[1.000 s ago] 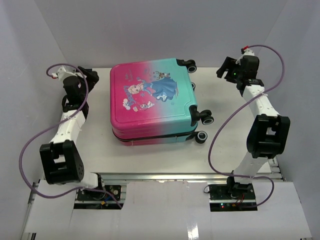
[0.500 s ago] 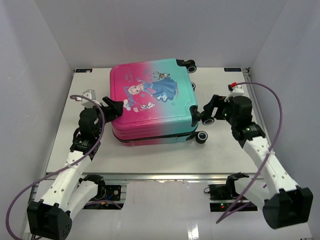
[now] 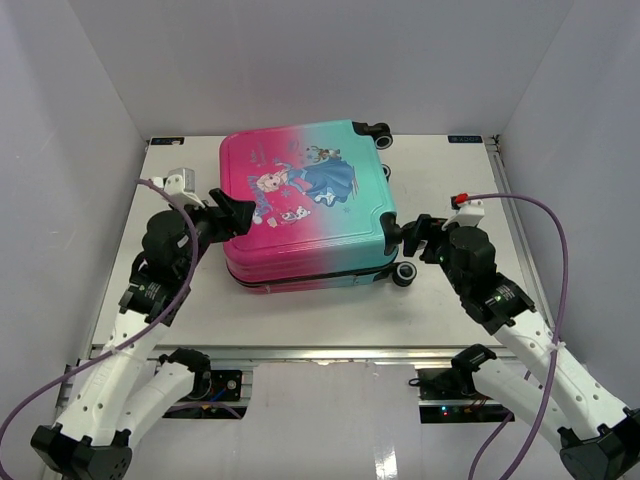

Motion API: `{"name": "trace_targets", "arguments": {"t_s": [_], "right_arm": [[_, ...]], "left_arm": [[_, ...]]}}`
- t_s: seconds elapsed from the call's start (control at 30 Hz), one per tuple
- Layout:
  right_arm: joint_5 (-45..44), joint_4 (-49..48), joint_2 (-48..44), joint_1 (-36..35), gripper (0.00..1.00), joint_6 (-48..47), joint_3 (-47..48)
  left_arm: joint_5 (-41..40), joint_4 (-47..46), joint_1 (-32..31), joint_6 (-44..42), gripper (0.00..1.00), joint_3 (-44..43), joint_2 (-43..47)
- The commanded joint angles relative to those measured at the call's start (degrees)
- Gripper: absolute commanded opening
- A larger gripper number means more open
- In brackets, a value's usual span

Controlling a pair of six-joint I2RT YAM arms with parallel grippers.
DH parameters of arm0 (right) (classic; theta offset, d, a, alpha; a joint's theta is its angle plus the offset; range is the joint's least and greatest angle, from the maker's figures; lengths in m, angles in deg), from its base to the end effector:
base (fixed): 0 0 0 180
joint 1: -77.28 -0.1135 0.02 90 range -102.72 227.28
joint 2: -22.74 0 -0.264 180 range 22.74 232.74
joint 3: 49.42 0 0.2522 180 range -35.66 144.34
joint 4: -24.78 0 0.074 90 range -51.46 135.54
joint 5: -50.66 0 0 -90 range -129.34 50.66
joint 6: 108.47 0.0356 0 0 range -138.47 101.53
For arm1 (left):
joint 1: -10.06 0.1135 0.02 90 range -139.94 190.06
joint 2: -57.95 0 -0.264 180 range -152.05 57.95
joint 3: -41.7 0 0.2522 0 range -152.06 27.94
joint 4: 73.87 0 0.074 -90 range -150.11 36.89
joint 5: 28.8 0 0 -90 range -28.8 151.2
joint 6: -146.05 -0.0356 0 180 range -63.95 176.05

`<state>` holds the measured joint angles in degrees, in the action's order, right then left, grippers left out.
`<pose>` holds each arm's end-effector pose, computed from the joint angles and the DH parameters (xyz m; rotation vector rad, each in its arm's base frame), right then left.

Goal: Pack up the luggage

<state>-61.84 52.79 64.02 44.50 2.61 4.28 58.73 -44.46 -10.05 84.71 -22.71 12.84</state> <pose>0.1510 0.0811 0.3132 0.0875 1.8301 0.3016 0.1692 -0.0603 0.3647 -0.1650 1.7758 -0.5815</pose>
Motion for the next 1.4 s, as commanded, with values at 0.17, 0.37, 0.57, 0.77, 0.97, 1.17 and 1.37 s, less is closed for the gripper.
{"name": "trace_targets", "arguments": {"t_s": [0.17, 0.37, 0.57, 0.77, 0.97, 1.17, 1.37], "right_arm": [[6.0, -1.2, -4.4, -6.5, 0.83, 1.4, -1.1], [6.7, -0.6, -5.3, -9.1, 0.82, 1.6, -1.7], [8.0, -2.9, -6.3, -13.0, 0.78, 2.5, -4.2], [5.6, -7.6, -2.7, -18.1, 0.74, 3.0, -8.4], [0.8, -13.1, 1.1, -23.5, 0.74, 2.7, -10.9], [-7.0, -16.9, 2.0, -28.1, 0.72, 1.6, -13.0], [-6.1, -30.8, 4.5, -30.0, 0.7, -5.2, -18.0]], "left_arm": [[-4.4, 3.0, -0.7, 0.0, 0.85, -5.8, -6.1], [-0.7, 3.4, -5.0, -2.4, 0.84, -13.3, -12.8], [-6.8, 4.6, -13.3, -4.5, 0.84, -11.2, -12.3], [-9.4, 5.6, -17.8, -4.1, 0.83, -8.3, -8.5], [-11.8, 2.9, -20.7, -3.3, 0.83, -3.1, -9.4], [-11.0, -0.4, -20.7, -2.4, 0.83, -0.9, -10.9], [-10.9, -4.5, -20.7, -3.1, 0.85, 3.5, -9.6]]}}
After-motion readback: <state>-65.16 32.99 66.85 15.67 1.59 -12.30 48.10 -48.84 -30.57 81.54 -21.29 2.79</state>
